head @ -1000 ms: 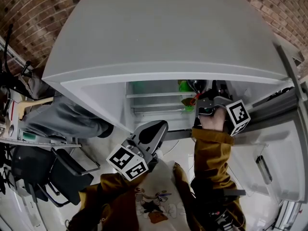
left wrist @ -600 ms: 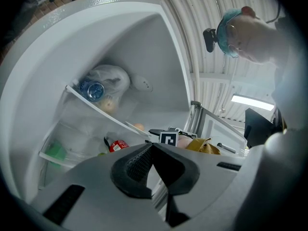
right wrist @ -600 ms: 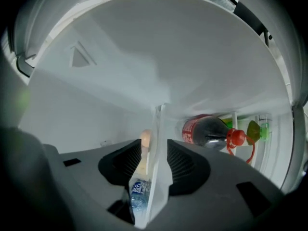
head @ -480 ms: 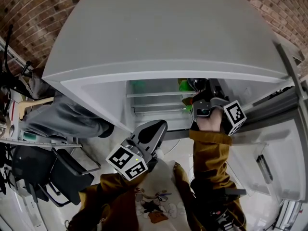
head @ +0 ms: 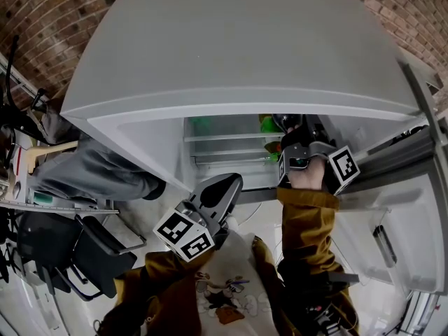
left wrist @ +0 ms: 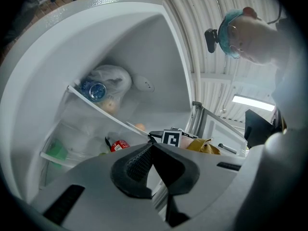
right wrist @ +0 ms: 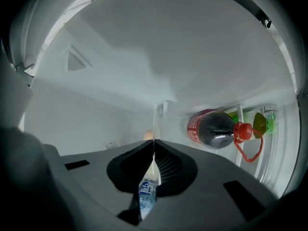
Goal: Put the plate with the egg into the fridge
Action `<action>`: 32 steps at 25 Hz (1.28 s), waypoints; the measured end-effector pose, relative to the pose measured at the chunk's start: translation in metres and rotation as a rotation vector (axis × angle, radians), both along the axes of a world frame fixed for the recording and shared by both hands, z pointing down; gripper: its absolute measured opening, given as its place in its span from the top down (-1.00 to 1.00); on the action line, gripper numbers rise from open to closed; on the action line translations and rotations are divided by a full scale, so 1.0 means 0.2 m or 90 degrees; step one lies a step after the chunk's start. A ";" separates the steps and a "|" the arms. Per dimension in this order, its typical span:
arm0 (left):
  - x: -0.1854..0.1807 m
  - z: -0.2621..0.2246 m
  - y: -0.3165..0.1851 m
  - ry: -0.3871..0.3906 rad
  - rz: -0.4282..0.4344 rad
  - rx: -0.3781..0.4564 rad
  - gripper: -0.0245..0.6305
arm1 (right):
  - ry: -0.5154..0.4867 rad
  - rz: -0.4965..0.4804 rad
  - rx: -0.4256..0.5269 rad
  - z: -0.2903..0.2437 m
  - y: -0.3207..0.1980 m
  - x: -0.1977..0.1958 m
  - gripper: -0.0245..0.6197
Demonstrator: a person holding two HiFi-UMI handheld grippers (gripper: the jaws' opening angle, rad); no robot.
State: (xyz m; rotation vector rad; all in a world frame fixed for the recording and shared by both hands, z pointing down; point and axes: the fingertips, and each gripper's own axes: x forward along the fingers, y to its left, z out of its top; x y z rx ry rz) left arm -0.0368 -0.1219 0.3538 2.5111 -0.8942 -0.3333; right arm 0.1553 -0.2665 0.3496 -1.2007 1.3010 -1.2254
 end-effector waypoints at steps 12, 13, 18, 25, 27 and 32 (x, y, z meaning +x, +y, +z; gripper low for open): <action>-0.03 0.00 -0.03 -0.001 -0.017 0.001 0.90 | 0.014 -0.002 -0.008 -0.01 -0.07 0.00 0.87; -0.04 0.00 -0.03 -0.001 -0.019 0.001 0.90 | 0.017 -0.002 -0.011 -0.01 -0.07 0.00 0.87; -0.05 0.00 -0.04 0.000 -0.026 0.002 0.90 | 0.034 -0.007 -0.034 0.01 -0.08 -0.01 0.87; -0.03 0.00 -0.04 0.003 -0.019 -0.001 0.90 | 0.049 -0.015 -0.035 0.01 -0.09 -0.01 0.86; -0.03 0.00 -0.04 0.003 -0.018 -0.002 0.90 | 0.041 -0.012 -0.031 0.02 -0.09 -0.01 0.86; -0.02 0.01 -0.03 0.007 -0.016 -0.004 0.90 | 0.035 -0.010 -0.024 0.02 -0.07 0.00 0.61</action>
